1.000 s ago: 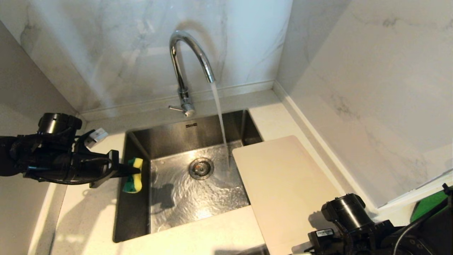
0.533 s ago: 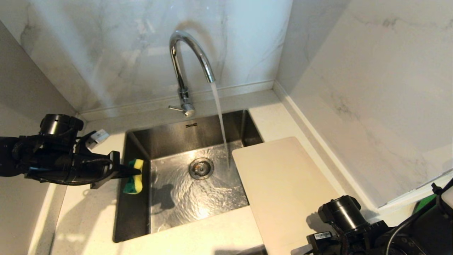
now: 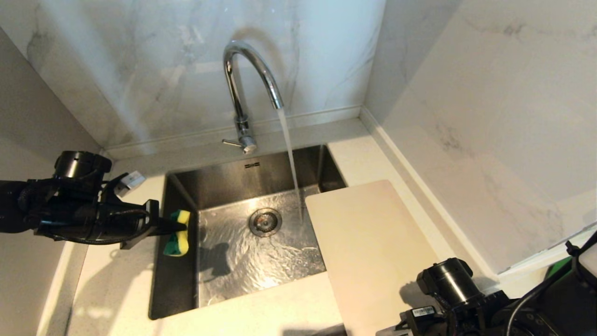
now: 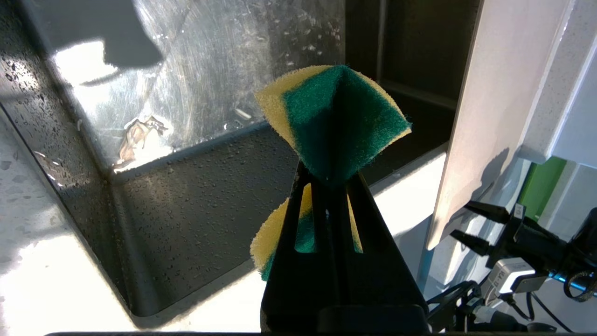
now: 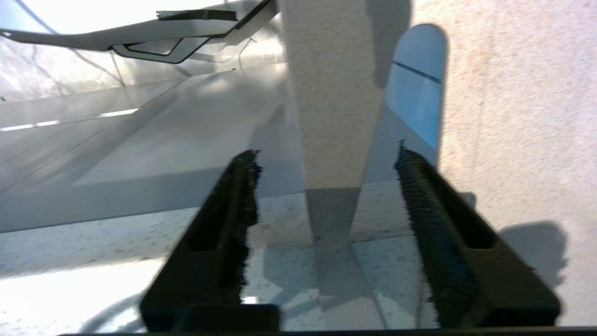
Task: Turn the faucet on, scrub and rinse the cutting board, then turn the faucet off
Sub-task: Put down the cutting board, then put down the cleaning cloth
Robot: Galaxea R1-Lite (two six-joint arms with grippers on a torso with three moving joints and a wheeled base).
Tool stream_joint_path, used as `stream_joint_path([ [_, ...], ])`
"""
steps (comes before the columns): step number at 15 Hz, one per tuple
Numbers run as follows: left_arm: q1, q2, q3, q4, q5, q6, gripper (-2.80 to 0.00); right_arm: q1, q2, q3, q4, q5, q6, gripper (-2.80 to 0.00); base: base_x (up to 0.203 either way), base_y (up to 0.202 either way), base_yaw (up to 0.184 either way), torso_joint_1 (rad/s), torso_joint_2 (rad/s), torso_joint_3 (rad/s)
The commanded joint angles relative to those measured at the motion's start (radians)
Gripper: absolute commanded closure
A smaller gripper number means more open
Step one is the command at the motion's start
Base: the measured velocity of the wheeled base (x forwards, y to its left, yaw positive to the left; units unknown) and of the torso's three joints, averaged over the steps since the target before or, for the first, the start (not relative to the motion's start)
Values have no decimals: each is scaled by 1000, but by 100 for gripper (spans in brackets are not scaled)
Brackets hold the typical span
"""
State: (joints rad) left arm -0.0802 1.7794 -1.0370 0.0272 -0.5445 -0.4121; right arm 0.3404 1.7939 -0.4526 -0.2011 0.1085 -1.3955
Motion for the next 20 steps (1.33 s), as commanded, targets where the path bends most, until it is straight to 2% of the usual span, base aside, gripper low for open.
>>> stream_joint_path([
  [1,2,0,0,0,-3,-2,0,1,-22,2,-4,0,-8,-280,0,0,0,0,0,0],
  [10,0,-8,1,0,-3,-2,0,0,-203,-3,-6,54,45,-280,0,0,0,0,0,0],
  [11,0,-8,1,0,-3,-2,0,0,-216,-4,-6,57,58,-57,0,0,0,0,0,0],
  [12,0,-8,0,0,-2,-2,0,-1,-227,-5,-7,78,70,0,0,0,0,0,0,0],
  [16,-3,-8,2,2,-2,-2,0,-12,-267,-42,-9,91,98,0,0,0,0,0,0,0],
  [20,-1,-3,2,2,0,4,0,-48,-320,-182,-9,100,161,0,0,0,0,0,0,0],
])
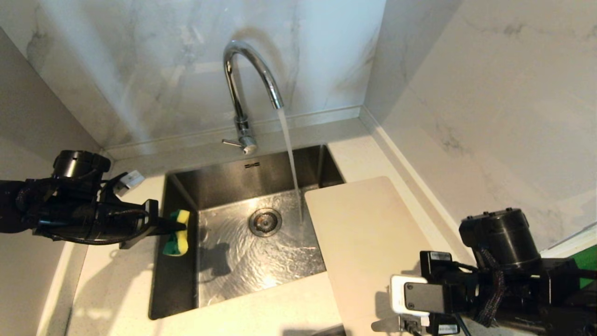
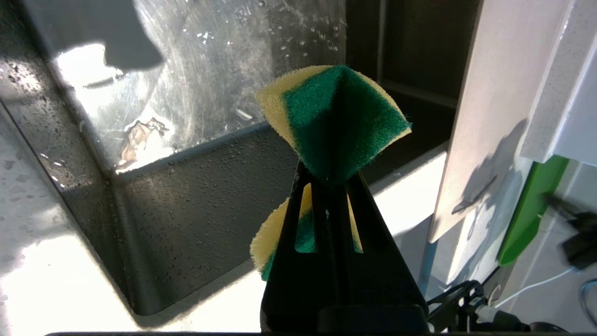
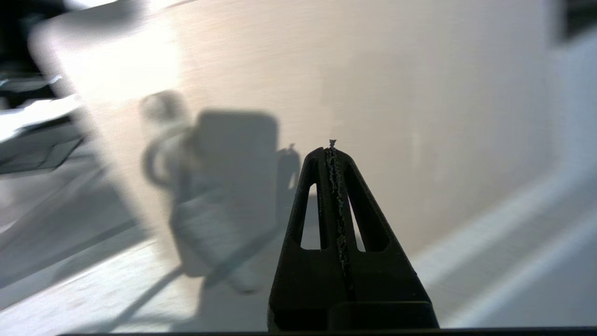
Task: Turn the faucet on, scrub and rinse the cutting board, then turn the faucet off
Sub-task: Put down the cleaning cloth
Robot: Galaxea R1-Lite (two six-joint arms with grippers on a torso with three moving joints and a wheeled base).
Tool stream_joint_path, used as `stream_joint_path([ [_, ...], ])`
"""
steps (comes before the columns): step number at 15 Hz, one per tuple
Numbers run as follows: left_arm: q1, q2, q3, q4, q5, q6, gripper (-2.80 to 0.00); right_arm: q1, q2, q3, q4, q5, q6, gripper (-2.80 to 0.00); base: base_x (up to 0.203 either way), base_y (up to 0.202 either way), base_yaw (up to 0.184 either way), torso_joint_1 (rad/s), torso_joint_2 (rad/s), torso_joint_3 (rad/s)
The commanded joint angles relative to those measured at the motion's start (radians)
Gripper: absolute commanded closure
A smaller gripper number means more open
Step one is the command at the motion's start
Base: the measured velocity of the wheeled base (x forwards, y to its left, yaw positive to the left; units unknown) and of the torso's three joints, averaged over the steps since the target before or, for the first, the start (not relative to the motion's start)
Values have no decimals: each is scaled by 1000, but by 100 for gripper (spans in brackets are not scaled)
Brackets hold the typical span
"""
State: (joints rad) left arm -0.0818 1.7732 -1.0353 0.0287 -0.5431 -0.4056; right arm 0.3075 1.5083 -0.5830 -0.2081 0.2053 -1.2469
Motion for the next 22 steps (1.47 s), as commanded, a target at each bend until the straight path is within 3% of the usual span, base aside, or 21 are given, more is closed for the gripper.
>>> stream_joint_path([
  [1,0,3,0,0,-2,-1,0,-19,-58,-80,-2,5,62,0,0,0,0,0,0,0],
  [3,0,2,0,2,-2,-1,0,-22,-103,-116,-1,6,125,0,0,0,0,0,0,0],
  [6,-1,6,4,0,-2,2,0,-22,-160,-179,1,9,306,0,0,0,0,0,0,0],
  [12,-1,11,3,0,-3,1,0,-22,-338,-240,-17,-8,786,0,0,0,0,0,0,0],
  [14,-5,11,5,2,-3,-1,0,-23,-427,-218,-26,-93,858,0,0,0,0,0,0,0],
  [17,-22,8,21,0,-3,0,0,-39,-576,-135,-23,-249,889,0,0,0,0,0,0,0],
  [19,-23,11,26,0,-3,1,0,-127,-670,-41,-14,-287,918,0,0,0,0,0,0,0],
  [22,-26,9,28,0,-3,1,0,-181,-794,48,27,-302,1022,0,0,0,0,0,0,0],
])
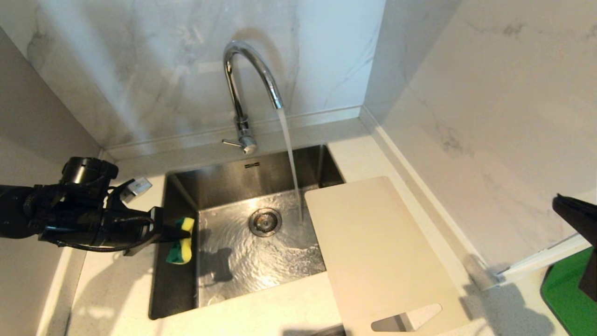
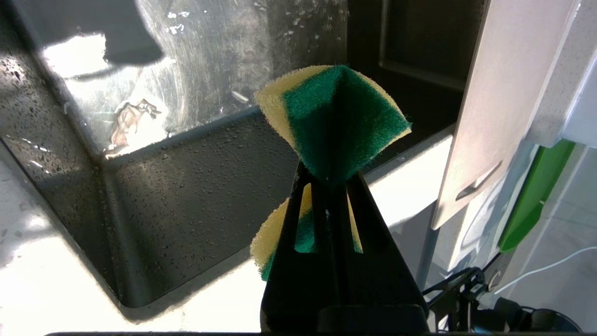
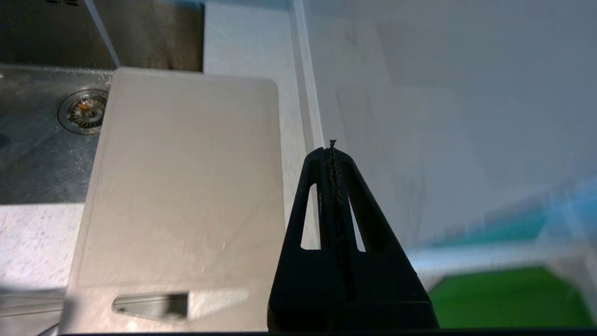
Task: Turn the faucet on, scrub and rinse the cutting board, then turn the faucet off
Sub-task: Put down the cleaning cloth
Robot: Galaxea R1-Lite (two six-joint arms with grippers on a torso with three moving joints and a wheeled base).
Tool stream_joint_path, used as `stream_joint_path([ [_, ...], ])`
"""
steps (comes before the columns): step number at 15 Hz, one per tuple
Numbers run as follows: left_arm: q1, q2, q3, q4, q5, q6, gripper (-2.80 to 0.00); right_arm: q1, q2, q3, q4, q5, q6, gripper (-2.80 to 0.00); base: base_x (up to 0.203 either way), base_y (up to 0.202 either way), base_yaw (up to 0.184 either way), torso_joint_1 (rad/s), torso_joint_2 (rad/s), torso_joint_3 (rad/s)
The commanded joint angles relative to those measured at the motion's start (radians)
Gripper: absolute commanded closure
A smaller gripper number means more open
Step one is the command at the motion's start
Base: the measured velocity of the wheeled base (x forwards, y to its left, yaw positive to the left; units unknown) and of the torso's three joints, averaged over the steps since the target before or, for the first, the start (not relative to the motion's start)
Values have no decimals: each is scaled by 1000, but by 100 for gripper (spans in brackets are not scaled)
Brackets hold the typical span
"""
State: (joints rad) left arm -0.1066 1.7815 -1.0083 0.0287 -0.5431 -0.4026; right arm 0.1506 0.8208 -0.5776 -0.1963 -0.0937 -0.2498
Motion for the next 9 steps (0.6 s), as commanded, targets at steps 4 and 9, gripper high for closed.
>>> stream_joint_path([
  [4,-4,6,5,-1,-3,-2,0,-54,-281,138,223,-172,50,0,0,0,0,0,0,0],
  [9,-10,15,11,-13,-3,-2,0,-117,-498,291,263,-107,69,0,0,0,0,0,0,0],
])
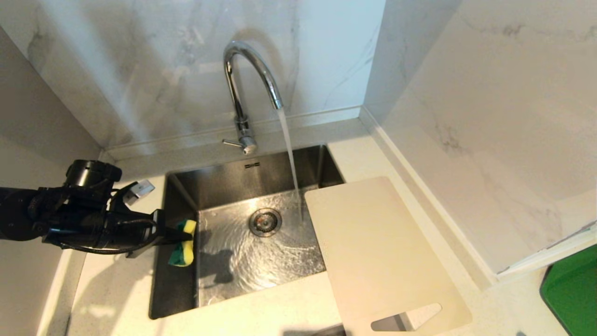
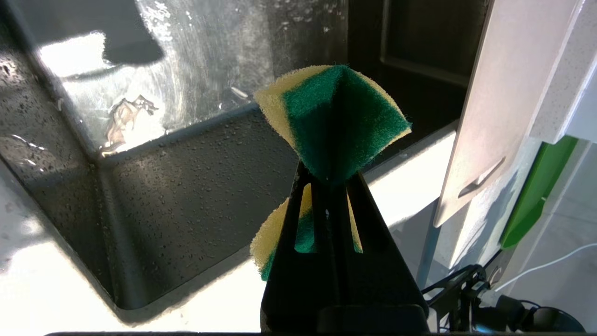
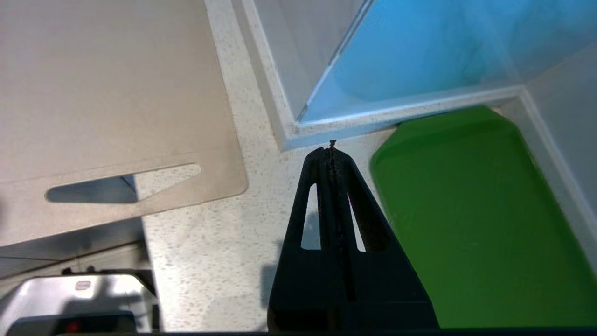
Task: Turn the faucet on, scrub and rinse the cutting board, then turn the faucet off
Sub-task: Put down the cleaning cloth
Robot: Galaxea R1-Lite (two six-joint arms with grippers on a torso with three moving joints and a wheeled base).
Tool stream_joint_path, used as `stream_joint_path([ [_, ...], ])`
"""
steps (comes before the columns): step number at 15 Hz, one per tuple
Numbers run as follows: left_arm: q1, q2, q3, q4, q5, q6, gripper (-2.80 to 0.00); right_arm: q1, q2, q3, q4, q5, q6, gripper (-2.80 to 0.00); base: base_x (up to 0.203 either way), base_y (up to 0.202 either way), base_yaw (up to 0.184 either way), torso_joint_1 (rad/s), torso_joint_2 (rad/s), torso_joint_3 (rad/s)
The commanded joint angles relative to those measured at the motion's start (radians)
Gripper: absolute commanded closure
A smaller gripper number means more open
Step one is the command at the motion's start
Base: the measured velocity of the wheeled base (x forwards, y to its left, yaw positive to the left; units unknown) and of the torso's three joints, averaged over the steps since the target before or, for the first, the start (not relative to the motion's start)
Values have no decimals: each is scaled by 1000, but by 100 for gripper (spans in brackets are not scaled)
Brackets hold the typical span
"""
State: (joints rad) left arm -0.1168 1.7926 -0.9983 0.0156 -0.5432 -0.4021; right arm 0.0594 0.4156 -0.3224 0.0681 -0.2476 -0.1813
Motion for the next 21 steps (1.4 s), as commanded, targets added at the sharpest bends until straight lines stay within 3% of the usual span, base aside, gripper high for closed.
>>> stream_joint_path([
  [1,0,4,1,0,-3,-3,0,-48,-125,61,-1,143,4,0,0,0,0,0,0,0],
  [3,0,4,4,-2,-3,-3,0,-91,-155,121,-2,247,12,0,0,0,0,0,0,0],
  [5,0,2,4,0,-3,-3,0,-95,-158,186,-11,271,44,0,0,0,0,0,0,0],
  [8,0,9,4,-2,-3,-3,0,-99,-157,292,-142,275,85,0,0,0,0,0,0,0],
  [10,0,11,4,-2,-3,-3,0,-174,-135,299,-176,293,115,0,0,0,0,0,0,0],
  [11,-1,8,5,-2,-3,-3,0,-199,-132,306,-182,343,122,0,0,0,0,0,0,0],
  [15,-4,3,10,-2,-3,-3,0,-197,-130,324,-151,292,98,0,0,0,0,0,0,0],
  [17,-4,2,12,-2,-3,-3,0,-198,-130,323,-51,279,107,0,0,0,0,0,0,0],
  [21,-12,11,35,-58,-1,-2,0,-197,-129,324,-57,271,127,0,0,0,0,0,0,0],
])
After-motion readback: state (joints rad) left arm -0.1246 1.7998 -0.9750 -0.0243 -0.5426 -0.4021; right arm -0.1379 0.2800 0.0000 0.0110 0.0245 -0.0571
